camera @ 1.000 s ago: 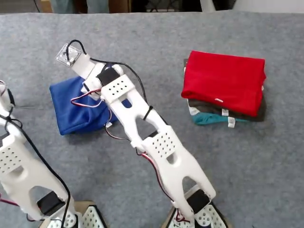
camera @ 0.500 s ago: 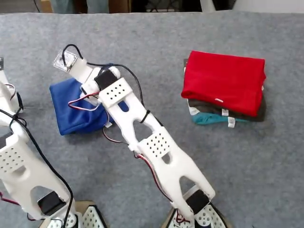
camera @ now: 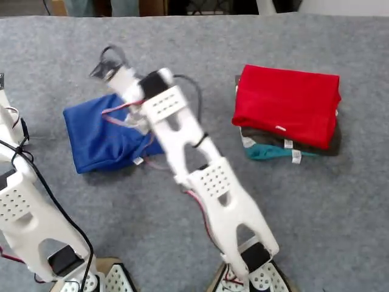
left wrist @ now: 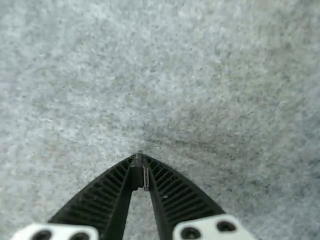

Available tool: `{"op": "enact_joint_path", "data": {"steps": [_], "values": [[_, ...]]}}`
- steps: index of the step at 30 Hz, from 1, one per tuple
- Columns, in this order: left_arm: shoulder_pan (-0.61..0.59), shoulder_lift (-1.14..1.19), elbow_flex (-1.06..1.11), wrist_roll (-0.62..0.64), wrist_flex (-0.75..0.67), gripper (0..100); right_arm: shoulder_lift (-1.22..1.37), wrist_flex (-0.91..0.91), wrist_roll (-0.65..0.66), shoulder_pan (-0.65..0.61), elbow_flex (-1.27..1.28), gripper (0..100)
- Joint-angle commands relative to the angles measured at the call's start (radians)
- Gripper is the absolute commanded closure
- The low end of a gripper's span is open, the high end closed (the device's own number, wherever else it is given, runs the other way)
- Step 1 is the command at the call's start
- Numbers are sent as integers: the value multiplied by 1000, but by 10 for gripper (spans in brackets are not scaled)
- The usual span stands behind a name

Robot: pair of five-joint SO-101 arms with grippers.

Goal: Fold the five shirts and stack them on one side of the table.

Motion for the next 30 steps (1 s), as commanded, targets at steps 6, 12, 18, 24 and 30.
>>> {"op": "enact_joint_path", "data": {"steps": [6,12,18,24,30], "values": [[10,-6,-1,-8,-21,970,-255,-23,-29,49,134,984],[10,-6,-1,-5,-18,970,-179,-299,-34,-69,209,984],[7,-8,2,-3,-17,970,-56,-405,-34,-141,191,984],[7,-6,1,-3,-17,970,10,-382,-32,-135,147,984],[7,-6,-1,-3,-17,970,7,-201,-28,-106,145,984]]}}
